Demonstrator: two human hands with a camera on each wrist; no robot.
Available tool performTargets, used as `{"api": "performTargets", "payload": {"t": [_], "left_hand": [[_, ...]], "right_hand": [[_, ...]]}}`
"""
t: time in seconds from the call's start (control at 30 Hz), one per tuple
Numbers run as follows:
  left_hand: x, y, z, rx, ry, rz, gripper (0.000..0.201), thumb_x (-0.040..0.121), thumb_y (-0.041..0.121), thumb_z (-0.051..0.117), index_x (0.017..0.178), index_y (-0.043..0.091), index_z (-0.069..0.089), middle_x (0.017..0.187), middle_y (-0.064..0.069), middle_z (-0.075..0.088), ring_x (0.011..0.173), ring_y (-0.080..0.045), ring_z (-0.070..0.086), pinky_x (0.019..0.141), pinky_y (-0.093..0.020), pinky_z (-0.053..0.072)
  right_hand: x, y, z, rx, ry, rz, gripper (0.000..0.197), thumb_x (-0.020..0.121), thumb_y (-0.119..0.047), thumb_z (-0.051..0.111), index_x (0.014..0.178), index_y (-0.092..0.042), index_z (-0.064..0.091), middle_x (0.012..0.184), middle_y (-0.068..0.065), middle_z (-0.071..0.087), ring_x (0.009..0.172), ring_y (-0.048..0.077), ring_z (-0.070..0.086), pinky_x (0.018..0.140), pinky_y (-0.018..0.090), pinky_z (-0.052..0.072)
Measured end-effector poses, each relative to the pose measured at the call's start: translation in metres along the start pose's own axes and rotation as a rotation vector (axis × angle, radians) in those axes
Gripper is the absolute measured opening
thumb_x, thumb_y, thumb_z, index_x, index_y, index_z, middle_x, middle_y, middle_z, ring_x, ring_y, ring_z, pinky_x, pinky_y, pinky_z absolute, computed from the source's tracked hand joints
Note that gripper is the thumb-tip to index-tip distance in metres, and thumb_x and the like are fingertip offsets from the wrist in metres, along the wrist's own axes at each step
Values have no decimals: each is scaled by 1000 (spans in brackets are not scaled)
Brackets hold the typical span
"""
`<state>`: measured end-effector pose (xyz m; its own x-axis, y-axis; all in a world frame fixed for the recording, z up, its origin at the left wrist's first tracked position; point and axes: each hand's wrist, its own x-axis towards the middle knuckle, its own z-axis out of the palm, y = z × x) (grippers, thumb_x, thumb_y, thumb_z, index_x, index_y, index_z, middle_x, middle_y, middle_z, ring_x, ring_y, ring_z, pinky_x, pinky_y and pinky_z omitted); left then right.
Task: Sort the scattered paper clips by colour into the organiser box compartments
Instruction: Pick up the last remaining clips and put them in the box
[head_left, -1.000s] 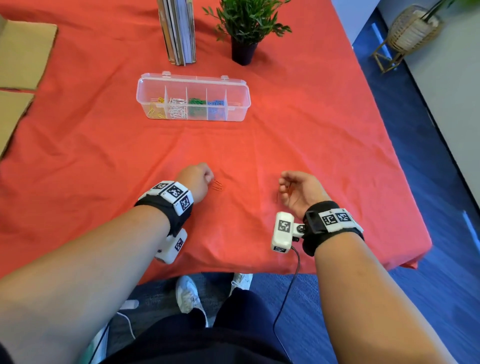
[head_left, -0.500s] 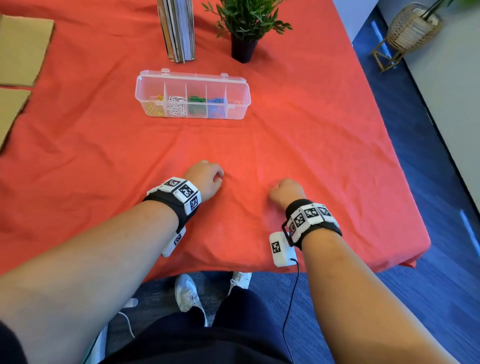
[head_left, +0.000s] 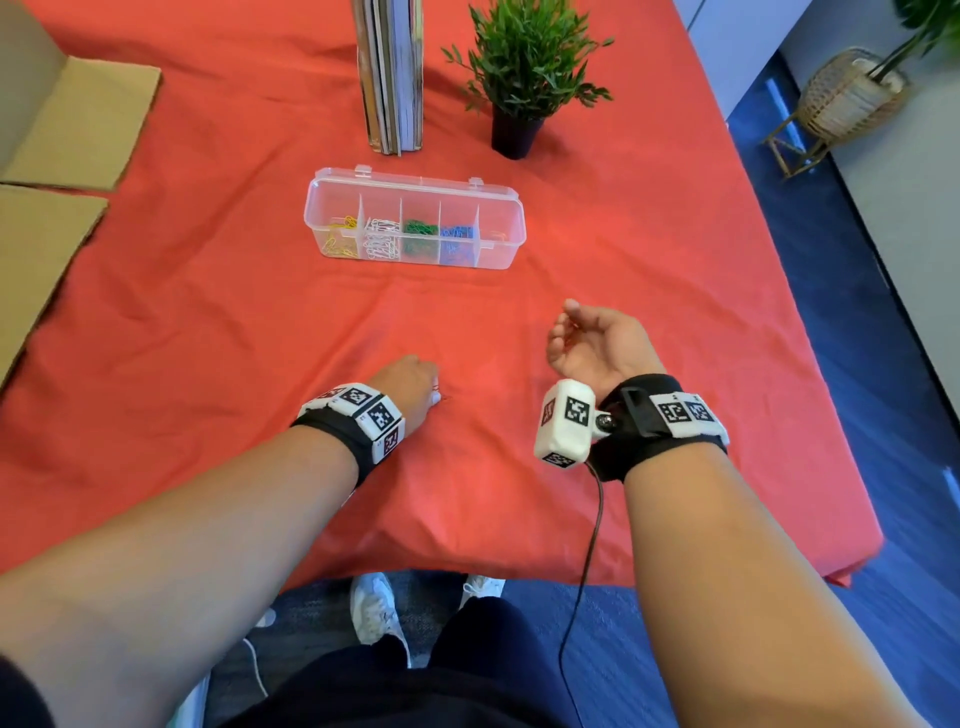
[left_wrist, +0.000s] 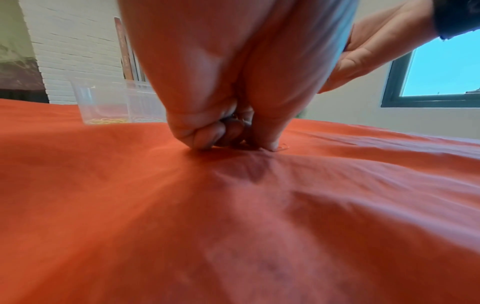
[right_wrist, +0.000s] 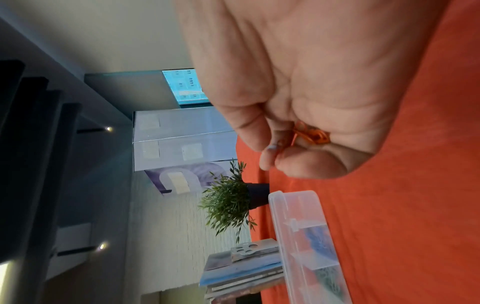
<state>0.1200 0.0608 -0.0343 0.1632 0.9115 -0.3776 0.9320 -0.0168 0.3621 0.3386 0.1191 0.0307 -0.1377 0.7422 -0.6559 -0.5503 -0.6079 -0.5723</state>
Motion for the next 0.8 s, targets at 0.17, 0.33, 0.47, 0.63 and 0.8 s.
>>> {"api": "performTargets", "payload": {"t": [0.17, 0.33, 0.47, 0.63, 0.8], "left_hand": [[3, -3, -14, -235, 83, -95, 27, 95, 17, 42, 107, 3, 62, 116, -18, 61, 113, -31, 54, 96, -33, 40], [7, -6, -36, -965, 49, -414, 18, 88, 13, 47, 77, 9, 61, 72, -8, 56, 62, -21, 52, 55, -25, 40], [0, -9, -50, -1328, 48, -528, 26, 88, 6, 39, 69, 12, 55, 62, -2, 44, 51, -10, 41, 35, -13, 35], [-4, -22, -59, -1377, 41, -500, 27, 92, -3, 34, 79, 9, 54, 69, -6, 49, 60, -12, 48, 41, -13, 47], [7, -14, -83, -1364, 58, -468, 24, 90, -7, 36, 79, 7, 53, 72, -8, 50, 63, -14, 51, 46, -17, 51]], "right_hand": [[6, 9, 20, -459, -24, -37, 20, 91, -7, 44, 78, -12, 58, 62, 1, 47, 51, 9, 47, 43, 17, 43], [25, 72, 31, -1352, -77, -95, 17, 87, -14, 57, 71, -20, 58, 63, -1, 51, 54, 13, 47, 49, 23, 44], [29, 107, 38, -1781, -135, -300, 4, 81, -19, 59, 84, -17, 61, 86, 8, 64, 83, 24, 61, 74, 27, 46], [33, 124, 43, -2067, -172, -388, 27, 84, -18, 50, 107, -5, 53, 112, 18, 52, 103, 35, 54, 92, 40, 49], [26, 113, 41, -2177, -228, -433, 32, 84, -3, 42, 116, -1, 45, 117, 22, 50, 106, 39, 54, 89, 45, 49]]}}
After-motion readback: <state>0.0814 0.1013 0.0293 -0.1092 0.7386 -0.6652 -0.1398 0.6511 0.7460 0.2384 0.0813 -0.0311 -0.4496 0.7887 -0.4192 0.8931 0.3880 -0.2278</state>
